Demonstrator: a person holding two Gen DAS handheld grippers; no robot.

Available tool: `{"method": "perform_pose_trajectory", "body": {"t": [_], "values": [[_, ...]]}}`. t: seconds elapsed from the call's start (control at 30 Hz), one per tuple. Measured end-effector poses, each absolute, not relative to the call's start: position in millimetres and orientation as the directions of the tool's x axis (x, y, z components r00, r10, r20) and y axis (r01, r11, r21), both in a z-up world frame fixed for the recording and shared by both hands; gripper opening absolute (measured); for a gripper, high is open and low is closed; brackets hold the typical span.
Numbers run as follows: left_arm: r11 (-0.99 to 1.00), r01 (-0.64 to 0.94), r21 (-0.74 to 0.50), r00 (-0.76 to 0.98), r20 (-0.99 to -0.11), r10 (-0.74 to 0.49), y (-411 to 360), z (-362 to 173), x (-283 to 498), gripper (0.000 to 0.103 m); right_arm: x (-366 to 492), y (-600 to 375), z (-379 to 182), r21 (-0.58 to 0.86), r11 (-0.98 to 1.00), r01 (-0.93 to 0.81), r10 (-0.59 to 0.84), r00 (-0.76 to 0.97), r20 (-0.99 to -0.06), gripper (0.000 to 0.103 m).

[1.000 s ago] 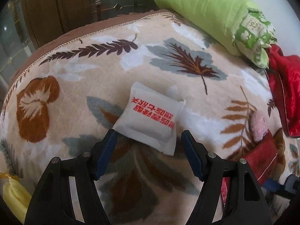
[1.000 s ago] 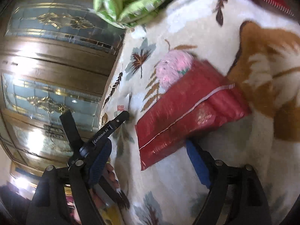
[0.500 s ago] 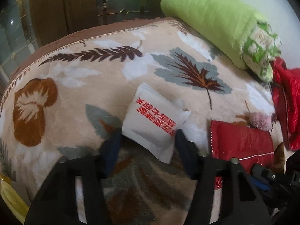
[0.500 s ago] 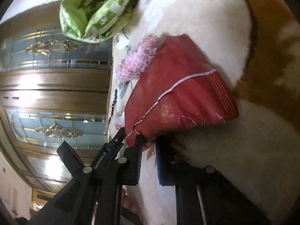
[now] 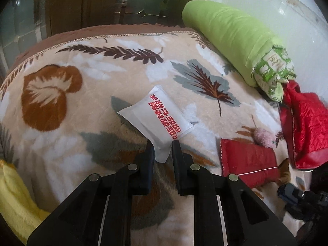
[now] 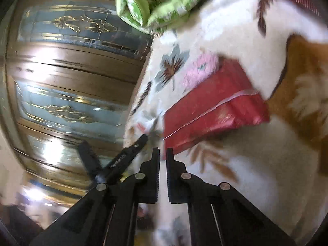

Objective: Organize soft objects
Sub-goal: 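Grasp the white sachet by its corner with the left gripper, then grasp the red pouch with the right gripper while the left holds the sachet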

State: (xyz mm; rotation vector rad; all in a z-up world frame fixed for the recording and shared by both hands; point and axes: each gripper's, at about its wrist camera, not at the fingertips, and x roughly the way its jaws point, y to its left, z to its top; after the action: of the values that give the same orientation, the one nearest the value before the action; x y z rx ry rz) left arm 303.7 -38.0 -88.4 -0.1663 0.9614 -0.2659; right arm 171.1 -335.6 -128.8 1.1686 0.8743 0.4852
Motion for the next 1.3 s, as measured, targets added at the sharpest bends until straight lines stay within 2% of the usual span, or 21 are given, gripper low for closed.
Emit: {"method": "perform_pose_trajectory", "body": {"t": [0.1, 0.2, 0.23, 0.27, 0.3, 0.33, 0.43, 0.5, 0.63, 0.67, 0.73, 0.83, 0.9, 0.93, 0.97, 1.03, 1.1, 1.2, 1.3], "values": [[0.957, 0.154, -0.247, 0.540, -0.790, -0.291, -41.4, -87.1, 301.8, 0.016, 170.6, -336.4, -153.1, 0.952, 0.236, 0.193, 0.732, 0.610, -0.305, 0.010], [0.958, 0.171, -0.231, 0.536, -0.794, -0.287, -47.3, -85.6, 300.7, 0.016, 173.8, -334.7, -164.6, 0.954, 0.218, 0.208, 0.696, 0.652, -0.301, 0.017], [0.959, 0.176, -0.221, 0.534, -0.797, -0.282, -49.5, -85.9, 300.9, 0.016, 176.4, -334.0, -168.8, 0.955, 0.195, 0.222, 0.685, 0.666, -0.294, 0.025], [0.961, 0.178, -0.212, 0.529, -0.803, -0.275, -50.8, -87.3, 301.7, 0.016, 179.8, -332.6, -168.6, 0.958, 0.181, 0.222, 0.669, 0.687, -0.285, 0.045], [0.961, 0.178, -0.212, 0.522, -0.807, -0.275, -51.6, -89.8, 303.0, 0.016, 181.5, -333.0, -169.1, 0.964, 0.164, 0.209, 0.642, 0.719, -0.266, 0.052], [0.960, 0.176, -0.217, 0.519, -0.809, -0.277, -51.0, -91.5, 303.8, 0.016, 183.5, -332.4, -168.8, 0.965, 0.157, 0.208, 0.624, 0.737, -0.260, 0.054], [0.959, 0.177, -0.222, 0.512, -0.811, -0.283, -50.7, -97.2, 305.8, 0.016, 189.6, -328.2, -165.1, 0.944, 0.168, 0.283, 0.597, 0.733, -0.326, 0.054], [0.958, 0.178, -0.225, 0.511, -0.810, -0.286, -49.7, -99.4, 306.1, 0.016, 181.1, -329.6, -163.8, 0.942, 0.110, 0.318, 0.592, 0.740, -0.320, 0.058], [0.959, 0.180, -0.220, 0.515, -0.809, -0.283, -49.3, -99.8, 306.5, 0.016, 169.7, -341.5, -158.2, 0.921, 0.192, 0.338, 0.550, 0.740, -0.386, 0.059], [0.959, 0.180, -0.219, 0.515, -0.809, -0.282, -49.4, -99.3, 305.9, 0.016, 171.0, -346.7, -152.3, 0.910, 0.234, 0.343, 0.534, 0.737, -0.415, 0.059], [0.961, 0.187, -0.205, 0.517, -0.811, -0.274, -49.8, -97.5, 303.5, 0.016, 179.8, -352.8, -131.3, 0.830, 0.435, 0.349, 0.499, 0.674, -0.544, 0.061], [0.963, 0.192, -0.191, 0.524, -0.810, -0.265, -48.3, -94.4, 301.1, 0.017, 209.5, -336.7, -95.6, 0.632, 0.759, 0.160, 0.477, 0.523, -0.706, 0.068], [0.962, 0.186, -0.198, 0.521, -0.810, -0.268, -46.0, -92.8, 300.1, 0.017, 221.3, -315.7, -72.8, 0.446, 0.892, -0.073, 0.424, 0.478, -0.770, 0.071], [0.962, 0.185, -0.199, 0.523, -0.809, -0.268, -45.3, -91.9, 299.6, 0.017, 224.4, -300.5, -60.4, 0.298, 0.927, -0.228, 0.374, 0.478, -0.795, 0.075], [0.962, 0.186, -0.198, 0.525, -0.808, -0.268, -44.9, -90.7, 298.7, 0.017, 225.3, -290.2, -54.7, 0.206, 0.924, -0.322, 0.347, 0.479, -0.806, 0.079], [0.962, 0.186, -0.201, 0.526, -0.807, -0.270, -44.5, -89.6, 297.7, 0.017, 230.1, -267.6, -45.9, 0.021, 0.856, -0.517, 0.301, 0.465, -0.832, 0.079], [0.961, 0.182, -0.208, 0.523, -0.807, -0.274, -44.8, -89.9, 297.6, 0.017, 242.0, -249.9, -46.3, -0.103, 0.790, -0.604, 0.253, 0.474, -0.843, 0.080], [0.960, 0.183, -0.214, 0.516, -0.810, -0.279, -45.7, -90.7, 296.4, 0.017, 255.6, -228.4, -66.9, -0.222, 0.637, -0.738, 0.178, 0.422, -0.889, 0.080], [0.958, 0.189, -0.216, 0.507, -0.814, -0.284, -44.9, -91.8, 295.5, 0.017, 271.5, -210.8, -86.6, -0.216, 0.536, -0.816, 0.127, 0.331, -0.935, 0.080]]}}
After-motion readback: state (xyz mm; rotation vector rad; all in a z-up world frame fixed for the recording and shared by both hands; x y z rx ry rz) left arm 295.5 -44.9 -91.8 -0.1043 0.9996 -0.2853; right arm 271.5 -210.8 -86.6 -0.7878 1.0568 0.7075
